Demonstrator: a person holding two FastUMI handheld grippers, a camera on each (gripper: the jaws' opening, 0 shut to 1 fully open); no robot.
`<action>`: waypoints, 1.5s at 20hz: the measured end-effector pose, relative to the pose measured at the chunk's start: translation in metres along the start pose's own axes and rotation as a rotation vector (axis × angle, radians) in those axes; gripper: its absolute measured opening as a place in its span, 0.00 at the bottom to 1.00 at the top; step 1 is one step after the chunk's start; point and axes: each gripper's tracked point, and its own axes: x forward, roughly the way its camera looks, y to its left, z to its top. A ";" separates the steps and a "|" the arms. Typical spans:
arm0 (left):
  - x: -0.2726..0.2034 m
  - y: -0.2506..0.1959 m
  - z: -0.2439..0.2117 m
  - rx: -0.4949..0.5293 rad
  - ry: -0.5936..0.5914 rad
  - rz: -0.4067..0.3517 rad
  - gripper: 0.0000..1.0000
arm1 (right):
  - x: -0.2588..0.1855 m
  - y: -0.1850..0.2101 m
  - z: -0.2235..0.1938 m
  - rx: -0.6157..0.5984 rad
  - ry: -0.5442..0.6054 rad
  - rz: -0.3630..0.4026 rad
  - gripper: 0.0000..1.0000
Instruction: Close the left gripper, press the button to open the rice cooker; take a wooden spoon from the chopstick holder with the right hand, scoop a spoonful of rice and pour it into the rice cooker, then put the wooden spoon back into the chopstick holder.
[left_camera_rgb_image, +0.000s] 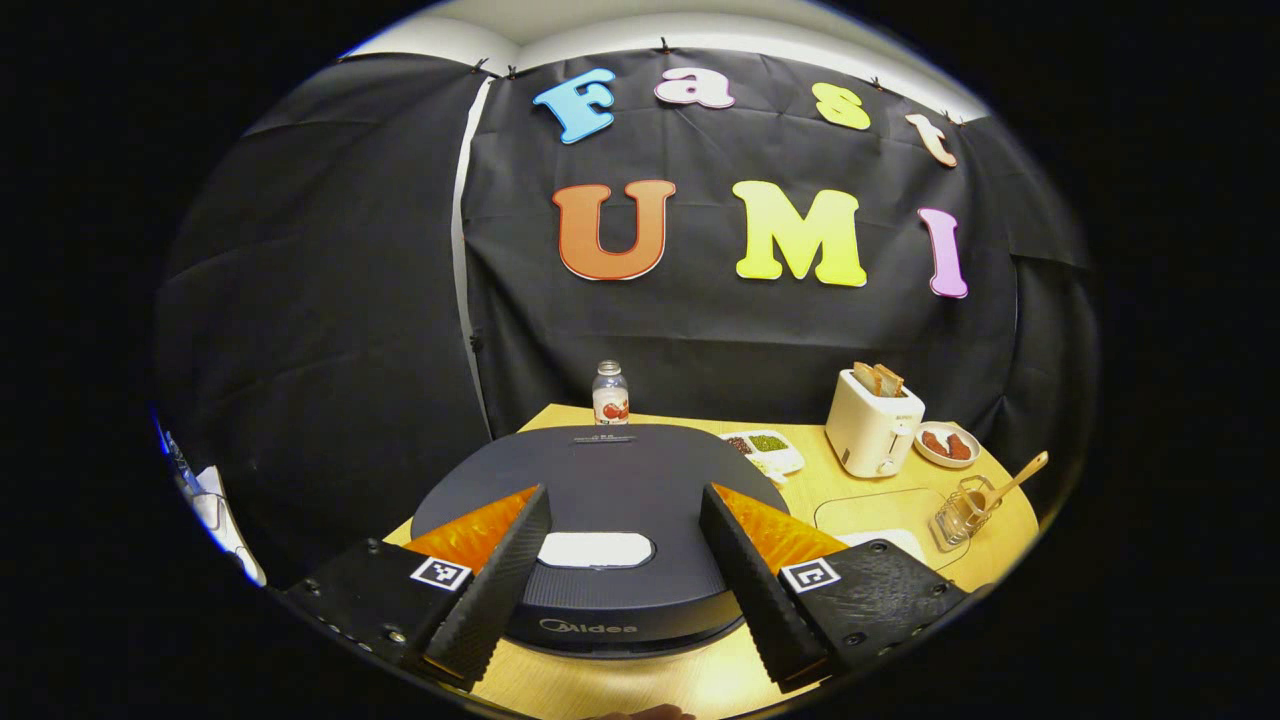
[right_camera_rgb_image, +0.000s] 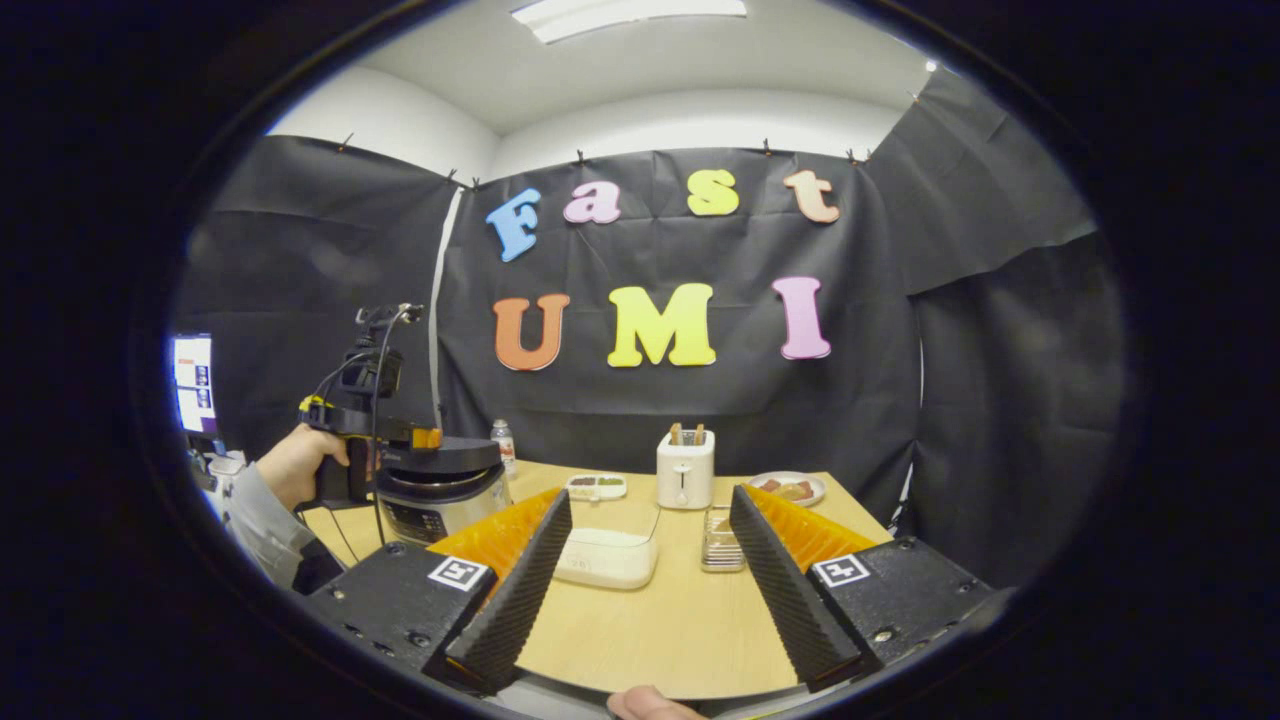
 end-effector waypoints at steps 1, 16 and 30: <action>-0.001 -0.001 -0.005 -0.001 0.007 0.001 0.98 | 0.001 -0.001 -0.002 0.005 0.009 -0.004 0.96; -0.017 0.000 -0.030 -0.005 -0.053 -0.001 0.98 | 0.021 0.013 -0.030 0.031 0.097 -0.013 1.00; -0.016 -0.001 -0.036 -0.005 -0.301 0.037 0.99 | 0.026 0.011 -0.037 0.041 0.103 -0.017 1.00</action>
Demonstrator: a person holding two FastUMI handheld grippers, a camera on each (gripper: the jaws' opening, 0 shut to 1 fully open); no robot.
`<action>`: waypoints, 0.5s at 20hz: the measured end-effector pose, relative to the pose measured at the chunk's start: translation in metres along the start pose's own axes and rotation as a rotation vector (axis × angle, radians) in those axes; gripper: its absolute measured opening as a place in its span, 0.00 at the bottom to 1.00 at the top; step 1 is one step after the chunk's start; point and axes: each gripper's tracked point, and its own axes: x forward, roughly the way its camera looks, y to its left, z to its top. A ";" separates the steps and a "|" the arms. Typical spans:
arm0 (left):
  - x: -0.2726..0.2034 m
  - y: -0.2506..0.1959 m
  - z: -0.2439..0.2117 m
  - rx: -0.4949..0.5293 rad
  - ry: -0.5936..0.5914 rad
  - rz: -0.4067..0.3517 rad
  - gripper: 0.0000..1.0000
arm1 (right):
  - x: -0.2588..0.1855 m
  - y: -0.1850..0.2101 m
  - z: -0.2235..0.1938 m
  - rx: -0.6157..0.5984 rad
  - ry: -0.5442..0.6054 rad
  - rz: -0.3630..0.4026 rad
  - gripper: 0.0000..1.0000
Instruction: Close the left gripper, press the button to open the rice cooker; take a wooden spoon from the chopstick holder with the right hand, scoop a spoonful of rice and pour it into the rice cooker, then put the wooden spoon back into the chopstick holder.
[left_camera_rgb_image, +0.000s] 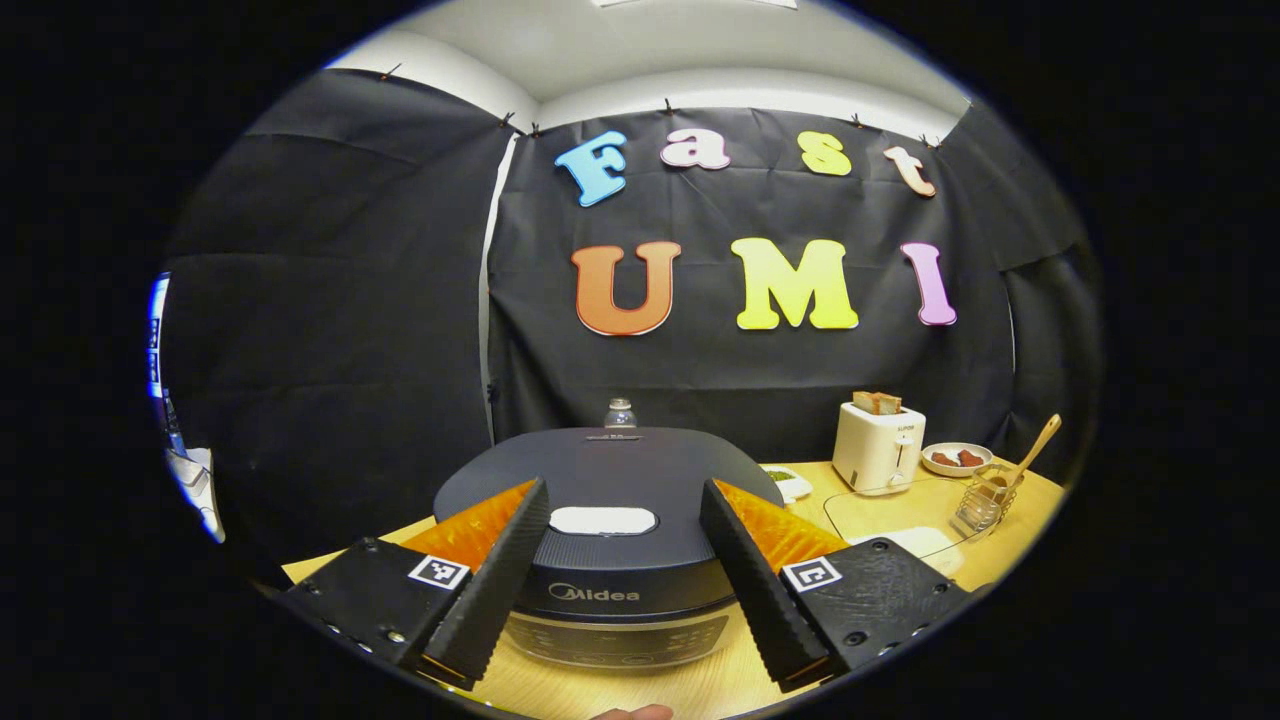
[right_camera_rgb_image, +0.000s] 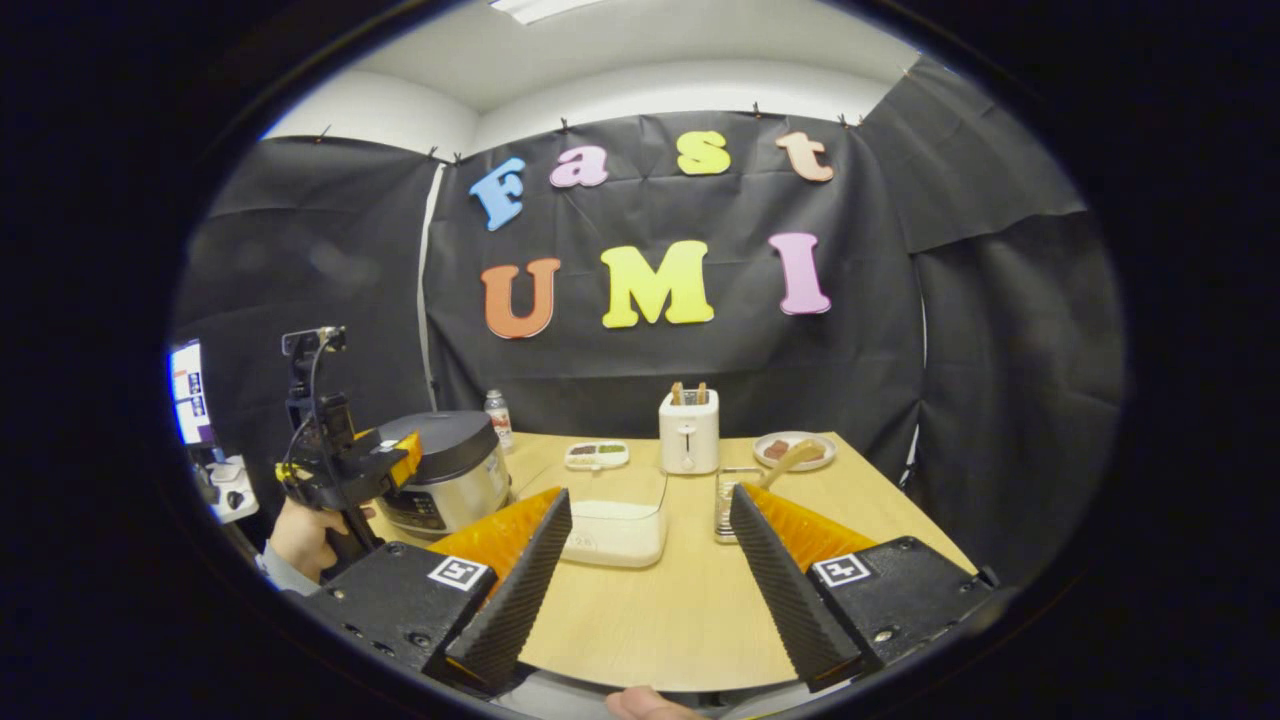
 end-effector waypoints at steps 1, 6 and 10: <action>-0.001 0.000 0.002 -0.005 -0.011 0.005 0.99 | 0.000 0.000 0.001 0.001 0.000 0.000 1.00; -0.005 0.000 0.001 0.023 0.074 0.023 0.97 | -0.001 -0.006 0.009 -0.002 -0.015 -0.021 1.00; -0.026 -0.009 0.022 0.007 0.099 -0.006 0.95 | -0.003 -0.012 0.021 -0.002 -0.040 -0.036 1.00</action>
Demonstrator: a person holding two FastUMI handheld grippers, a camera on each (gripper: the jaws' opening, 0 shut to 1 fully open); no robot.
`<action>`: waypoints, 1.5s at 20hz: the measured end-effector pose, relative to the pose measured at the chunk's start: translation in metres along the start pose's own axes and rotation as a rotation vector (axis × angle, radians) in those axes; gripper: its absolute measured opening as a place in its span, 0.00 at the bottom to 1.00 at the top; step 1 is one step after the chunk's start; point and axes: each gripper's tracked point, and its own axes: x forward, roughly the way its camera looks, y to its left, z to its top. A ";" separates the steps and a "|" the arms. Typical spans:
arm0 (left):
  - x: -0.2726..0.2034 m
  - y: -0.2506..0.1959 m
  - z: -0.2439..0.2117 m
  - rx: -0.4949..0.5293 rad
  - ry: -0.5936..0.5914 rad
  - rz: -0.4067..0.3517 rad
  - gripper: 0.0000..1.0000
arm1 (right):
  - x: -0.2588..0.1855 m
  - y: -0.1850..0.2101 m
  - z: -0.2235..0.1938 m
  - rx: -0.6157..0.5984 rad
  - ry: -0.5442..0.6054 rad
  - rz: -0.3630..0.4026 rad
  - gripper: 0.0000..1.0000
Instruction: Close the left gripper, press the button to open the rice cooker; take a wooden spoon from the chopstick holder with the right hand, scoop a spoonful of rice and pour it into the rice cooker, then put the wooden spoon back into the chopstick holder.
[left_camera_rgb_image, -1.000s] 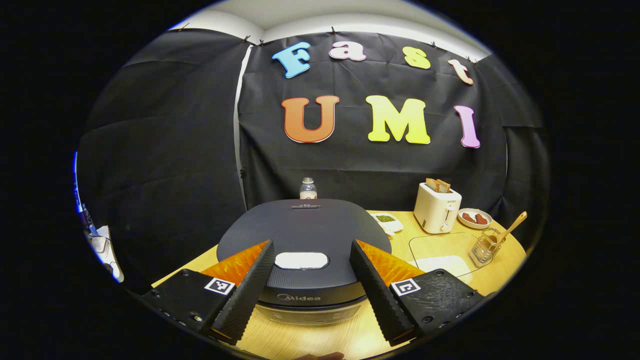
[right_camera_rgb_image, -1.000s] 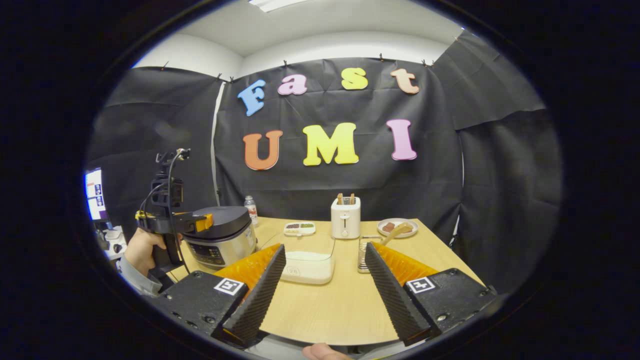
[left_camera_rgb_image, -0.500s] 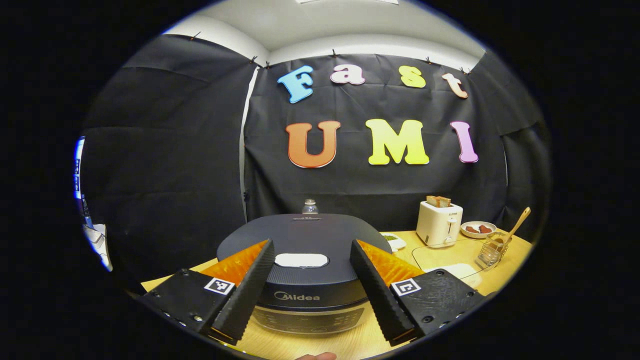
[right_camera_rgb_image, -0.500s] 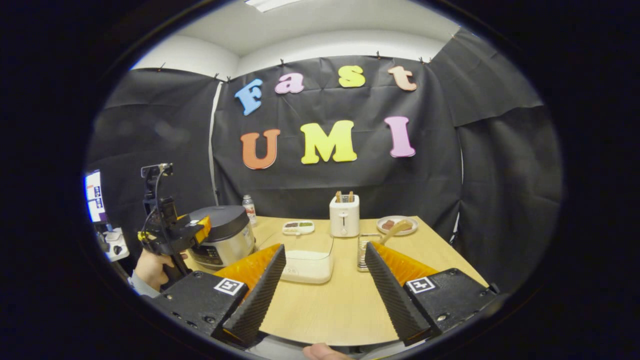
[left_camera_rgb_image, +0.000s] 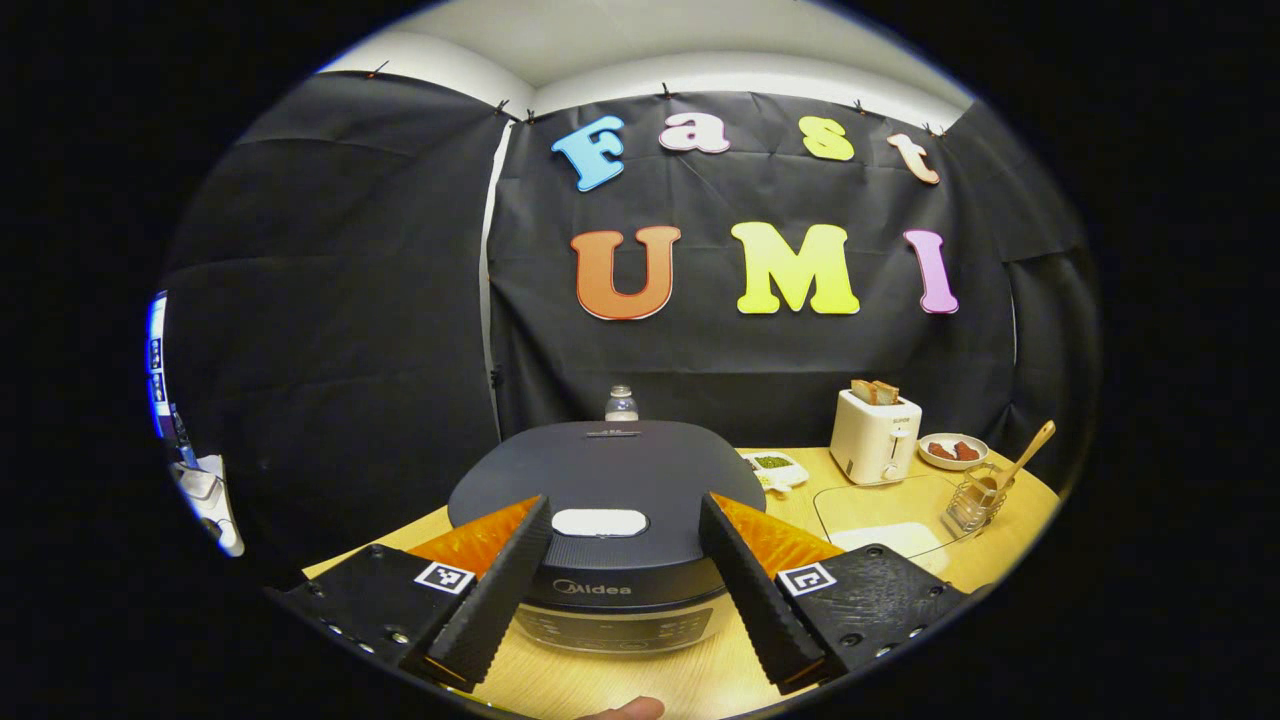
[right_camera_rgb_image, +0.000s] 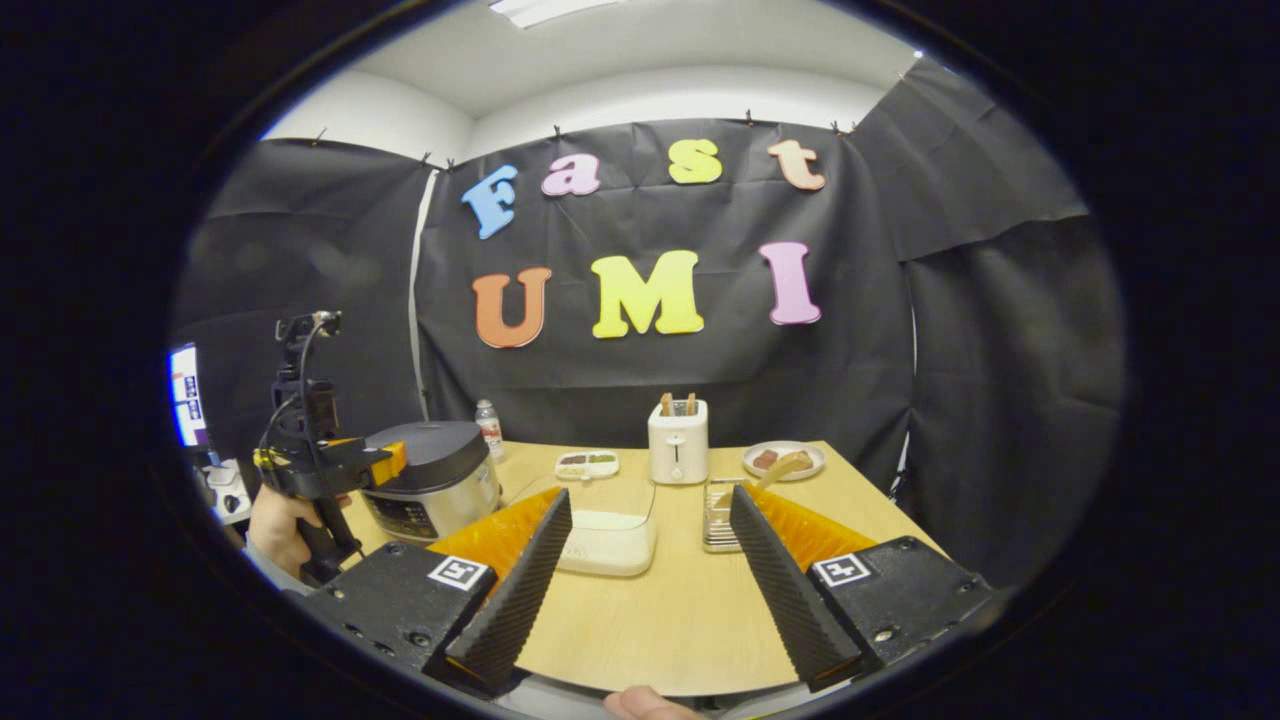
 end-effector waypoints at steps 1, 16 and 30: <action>-0.008 -0.005 0.006 -0.007 0.002 -0.011 0.95 | -0.002 -0.003 0.005 -0.002 -0.010 -0.007 1.00; -0.144 -0.021 0.055 -0.060 -0.079 -0.078 0.95 | -0.030 -0.068 0.059 -0.026 -0.105 -0.132 1.00; -0.188 -0.048 0.074 -0.006 -0.173 -0.156 0.94 | -0.034 -0.097 0.048 -0.025 -0.090 -0.169 1.00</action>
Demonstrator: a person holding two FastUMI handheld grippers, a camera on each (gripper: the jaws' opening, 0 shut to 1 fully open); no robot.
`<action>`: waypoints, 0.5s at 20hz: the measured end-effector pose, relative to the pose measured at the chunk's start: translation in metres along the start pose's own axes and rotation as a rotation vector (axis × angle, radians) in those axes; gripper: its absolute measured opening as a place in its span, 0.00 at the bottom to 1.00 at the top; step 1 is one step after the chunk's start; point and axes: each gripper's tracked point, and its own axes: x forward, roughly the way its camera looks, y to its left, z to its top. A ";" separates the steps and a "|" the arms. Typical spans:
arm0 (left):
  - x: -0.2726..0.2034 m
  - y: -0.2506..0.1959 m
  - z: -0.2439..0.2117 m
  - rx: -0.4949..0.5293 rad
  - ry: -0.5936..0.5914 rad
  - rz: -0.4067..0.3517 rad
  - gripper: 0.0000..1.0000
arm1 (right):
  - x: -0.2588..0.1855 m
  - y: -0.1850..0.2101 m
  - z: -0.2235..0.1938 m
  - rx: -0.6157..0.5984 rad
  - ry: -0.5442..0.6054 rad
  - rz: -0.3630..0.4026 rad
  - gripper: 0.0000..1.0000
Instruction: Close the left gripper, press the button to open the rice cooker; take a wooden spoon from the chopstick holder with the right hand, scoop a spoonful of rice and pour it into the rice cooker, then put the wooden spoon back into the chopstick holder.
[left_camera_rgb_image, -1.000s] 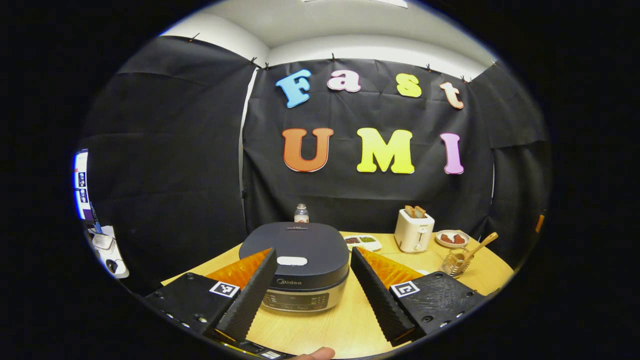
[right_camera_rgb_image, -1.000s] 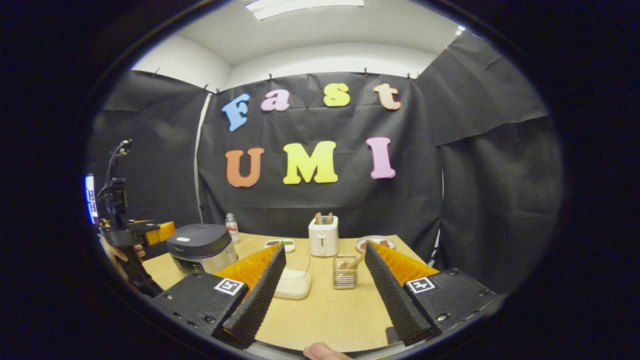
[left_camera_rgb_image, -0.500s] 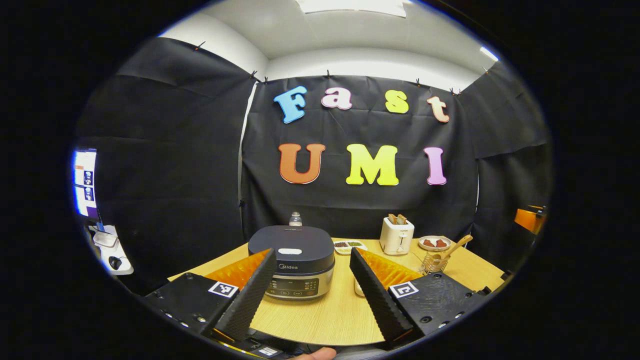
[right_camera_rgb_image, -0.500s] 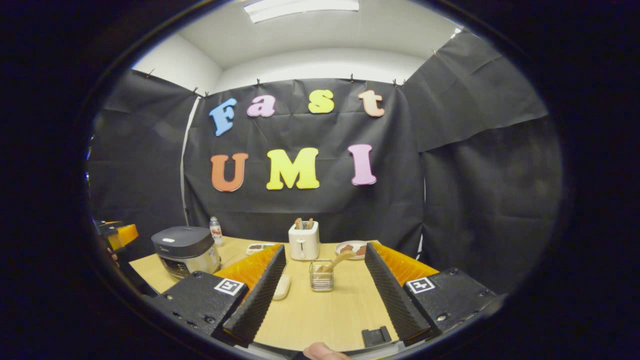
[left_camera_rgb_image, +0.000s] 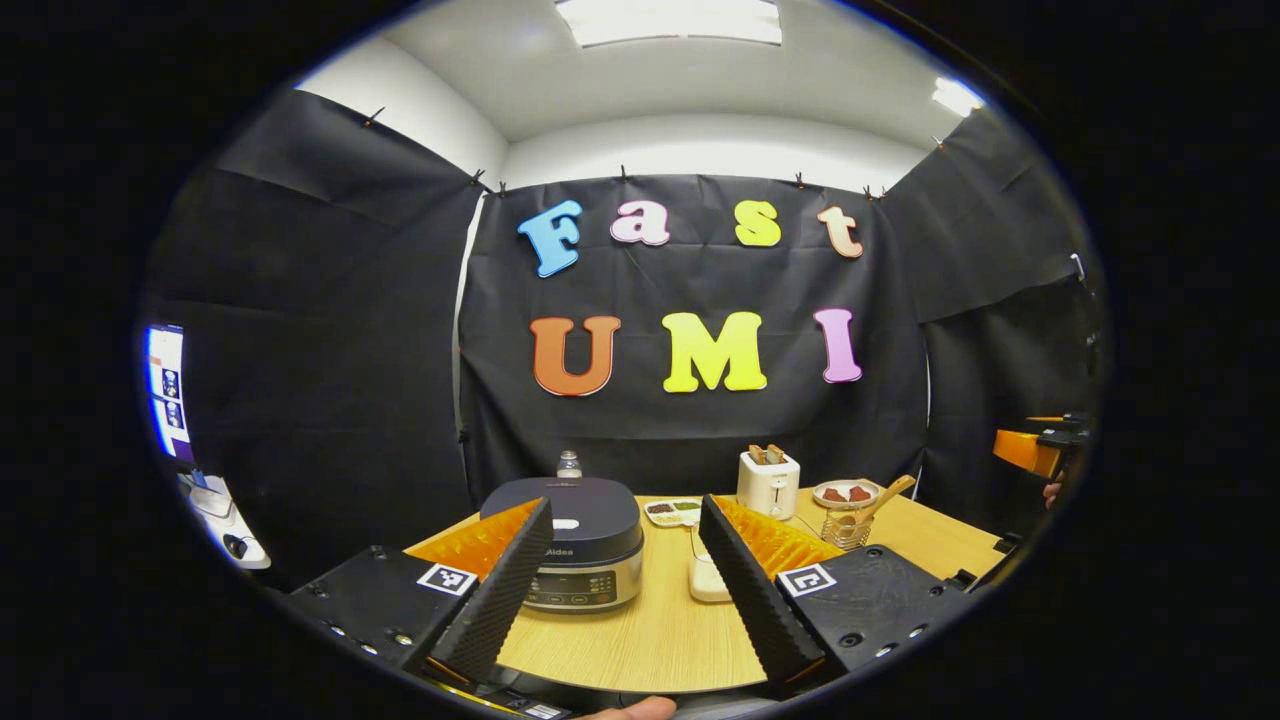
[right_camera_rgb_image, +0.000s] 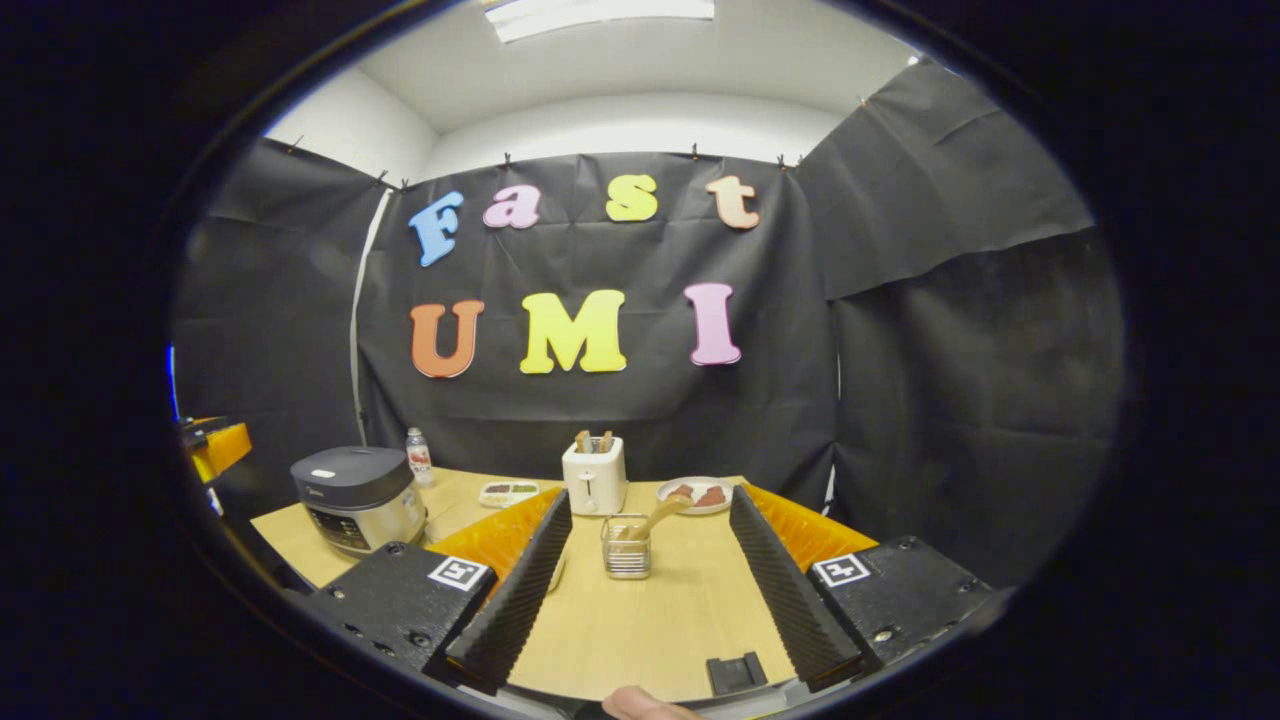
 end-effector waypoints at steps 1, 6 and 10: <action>0.001 -0.003 -0.001 -0.001 0.005 -0.005 0.94 | 0.000 0.000 0.001 -0.003 -0.004 -0.001 1.00; 0.008 -0.014 -0.009 0.006 0.019 -0.025 0.94 | 0.001 0.001 -0.004 0.003 0.001 0.012 1.00; 0.009 -0.017 -0.012 0.014 0.023 -0.022 0.94 | -0.002 -0.009 0.002 0.038 -0.040 -0.012 1.00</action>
